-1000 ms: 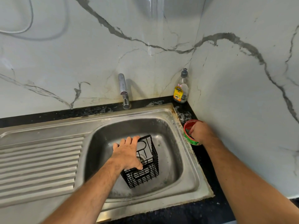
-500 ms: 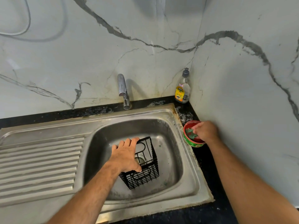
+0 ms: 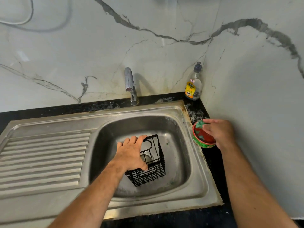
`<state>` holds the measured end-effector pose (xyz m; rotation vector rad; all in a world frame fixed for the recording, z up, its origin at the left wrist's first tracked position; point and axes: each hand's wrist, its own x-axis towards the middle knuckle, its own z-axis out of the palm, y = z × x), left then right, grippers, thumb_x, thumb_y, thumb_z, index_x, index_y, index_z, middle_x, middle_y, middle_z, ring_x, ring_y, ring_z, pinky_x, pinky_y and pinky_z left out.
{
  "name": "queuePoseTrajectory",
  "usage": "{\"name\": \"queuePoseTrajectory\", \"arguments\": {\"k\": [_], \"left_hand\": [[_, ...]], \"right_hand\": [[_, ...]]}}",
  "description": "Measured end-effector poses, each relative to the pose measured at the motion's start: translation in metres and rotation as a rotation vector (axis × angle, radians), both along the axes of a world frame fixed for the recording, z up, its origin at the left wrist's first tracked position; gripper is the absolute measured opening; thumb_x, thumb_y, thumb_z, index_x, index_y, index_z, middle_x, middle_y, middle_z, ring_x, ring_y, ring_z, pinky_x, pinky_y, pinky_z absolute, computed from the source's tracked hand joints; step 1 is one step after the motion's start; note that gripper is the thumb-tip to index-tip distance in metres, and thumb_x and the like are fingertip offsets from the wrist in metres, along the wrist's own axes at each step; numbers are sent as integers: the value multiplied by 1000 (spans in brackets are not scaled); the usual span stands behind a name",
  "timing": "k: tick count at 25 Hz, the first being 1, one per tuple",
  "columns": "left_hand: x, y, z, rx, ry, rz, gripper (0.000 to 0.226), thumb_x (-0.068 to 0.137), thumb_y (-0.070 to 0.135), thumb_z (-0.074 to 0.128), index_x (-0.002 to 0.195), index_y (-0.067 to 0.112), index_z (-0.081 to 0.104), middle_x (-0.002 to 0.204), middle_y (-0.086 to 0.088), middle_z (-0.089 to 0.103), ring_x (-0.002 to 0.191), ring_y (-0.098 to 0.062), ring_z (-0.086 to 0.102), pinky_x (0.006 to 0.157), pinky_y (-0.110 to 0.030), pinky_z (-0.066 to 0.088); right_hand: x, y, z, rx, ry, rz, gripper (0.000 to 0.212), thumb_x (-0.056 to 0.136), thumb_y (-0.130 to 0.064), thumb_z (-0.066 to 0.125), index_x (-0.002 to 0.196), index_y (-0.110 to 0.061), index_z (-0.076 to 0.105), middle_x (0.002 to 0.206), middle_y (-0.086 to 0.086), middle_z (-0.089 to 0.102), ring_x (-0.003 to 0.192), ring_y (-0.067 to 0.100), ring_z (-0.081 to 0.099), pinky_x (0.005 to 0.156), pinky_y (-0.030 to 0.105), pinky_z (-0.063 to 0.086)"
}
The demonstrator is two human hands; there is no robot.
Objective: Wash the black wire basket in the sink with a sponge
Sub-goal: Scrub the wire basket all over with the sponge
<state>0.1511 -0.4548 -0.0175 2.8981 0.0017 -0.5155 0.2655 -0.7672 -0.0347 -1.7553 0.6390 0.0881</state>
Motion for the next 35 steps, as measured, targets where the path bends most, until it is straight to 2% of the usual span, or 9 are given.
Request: {"name": "queuePoseTrajectory", "arguments": {"k": [7,11,13,19,22,26,31,33,35], "left_hand": [[-5,9,-9,-17,-97,-8,122,55,63,82,154,49,13,138,8,44,128,-17,39,112,-48,28],[-14,11,-13,-79,-97,54,122,54,66,81,150,60,6,142,4,38,135,-25,31,111,-65,28],[-18,13,-17,-159,-92,50,123,55,63,84,150,60,5,140,2,37,134,-25,30,108,-59,39],[-24,37,-23,-466,-142,161,121,54,66,87,150,30,23,136,9,34,131,-13,30,111,-31,37],[-45,51,-33,-764,-16,428,88,63,48,94,126,23,37,124,12,50,111,2,51,83,-7,41],[-48,52,-37,-870,47,520,67,73,35,91,118,18,43,109,10,63,93,5,59,66,-6,45],[-44,49,-40,-897,46,564,60,77,25,86,114,16,40,102,6,61,89,2,59,68,-10,49],[-47,47,-42,-879,47,558,60,74,25,88,111,17,40,101,6,59,88,0,59,65,-11,48],[-47,48,-43,-848,50,570,66,66,36,89,108,20,40,104,4,61,92,-4,61,75,-17,53]], "right_hand": [[-55,20,8,363,-192,-259,59,85,17,63,135,-14,57,127,10,58,103,25,66,67,25,62],[-82,67,36,471,-199,-242,31,86,19,59,103,-6,67,107,17,68,86,24,70,65,21,61],[-94,108,44,445,-207,-86,31,85,21,58,94,-6,69,97,18,72,79,22,71,66,21,61],[-108,182,18,3,-242,364,38,86,6,64,87,-31,75,85,-5,77,82,12,75,89,45,58],[-105,180,15,25,-165,371,27,84,-6,67,91,-30,76,86,-9,77,86,9,74,94,45,56],[-109,193,32,-201,-189,492,5,80,-30,76,85,-30,77,89,-14,76,94,6,70,94,24,50],[-114,236,36,-482,-470,852,36,92,-8,65,125,-23,69,115,-8,64,98,3,59,92,7,42],[-114,241,28,-628,-510,1013,40,94,-6,59,132,-21,65,118,-4,60,103,10,56,97,15,43],[-109,233,22,-869,-601,1003,30,89,-10,64,115,-22,75,104,-1,69,99,20,54,91,34,50]]}}
